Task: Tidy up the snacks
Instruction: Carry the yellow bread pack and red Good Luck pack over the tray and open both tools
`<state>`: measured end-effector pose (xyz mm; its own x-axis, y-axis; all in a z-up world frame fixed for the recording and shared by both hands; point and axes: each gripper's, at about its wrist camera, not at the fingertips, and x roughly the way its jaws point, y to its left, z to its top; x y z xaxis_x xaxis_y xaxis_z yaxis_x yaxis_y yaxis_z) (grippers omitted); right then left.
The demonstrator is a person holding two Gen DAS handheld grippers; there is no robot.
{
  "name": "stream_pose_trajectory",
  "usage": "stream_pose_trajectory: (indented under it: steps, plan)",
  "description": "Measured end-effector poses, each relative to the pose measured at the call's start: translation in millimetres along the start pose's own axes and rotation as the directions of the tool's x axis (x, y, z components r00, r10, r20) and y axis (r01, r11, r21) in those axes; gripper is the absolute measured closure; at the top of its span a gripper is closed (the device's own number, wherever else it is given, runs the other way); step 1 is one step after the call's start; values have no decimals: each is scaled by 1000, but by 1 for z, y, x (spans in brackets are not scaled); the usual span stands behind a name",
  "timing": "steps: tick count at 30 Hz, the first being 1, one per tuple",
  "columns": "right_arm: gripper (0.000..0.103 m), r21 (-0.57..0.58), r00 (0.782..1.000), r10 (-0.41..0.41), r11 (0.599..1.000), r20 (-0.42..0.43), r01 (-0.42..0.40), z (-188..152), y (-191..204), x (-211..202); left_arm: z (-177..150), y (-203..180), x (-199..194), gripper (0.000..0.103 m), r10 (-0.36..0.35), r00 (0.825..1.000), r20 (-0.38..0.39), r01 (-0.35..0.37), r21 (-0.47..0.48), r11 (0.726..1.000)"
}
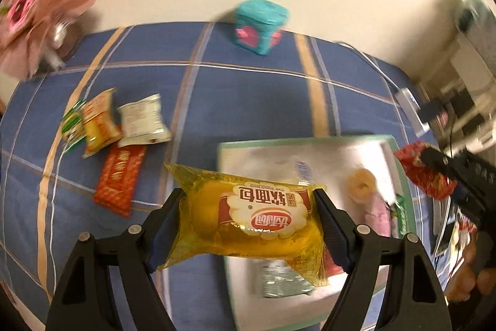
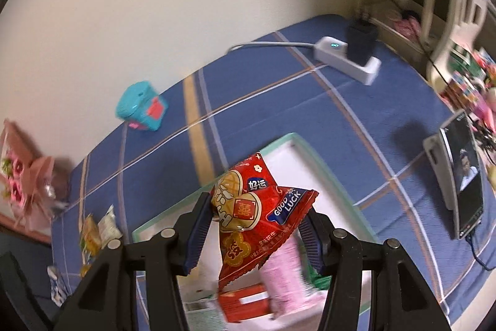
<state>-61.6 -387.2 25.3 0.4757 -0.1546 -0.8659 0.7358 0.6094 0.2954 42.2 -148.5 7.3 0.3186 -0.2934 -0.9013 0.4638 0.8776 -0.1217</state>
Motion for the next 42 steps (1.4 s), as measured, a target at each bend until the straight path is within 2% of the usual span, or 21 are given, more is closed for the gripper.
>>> stream_pose_trajectory:
  steps: [7, 14, 31, 42]
  plan:
    - [46, 36, 1000, -21, 999, 7, 21, 7, -28, 2, -13, -57, 9, 21, -4, 1000, -24, 8, 133, 991]
    - [46, 25, 1000, -11, 1000, -19, 11, 3, -29, 17, -19, -76, 20, 21, 14, 999, -32, -7, 202, 979]
    - [46, -32, 998, -27, 999, -58, 25, -15, -14, 45, -25, -71, 39, 21, 41, 998, -46, -32, 173, 984]
    - [45, -70, 992, -87, 994, -93, 81, -21, -11, 55, -26, -71, 43, 20, 38, 996, -76, -25, 174, 984]
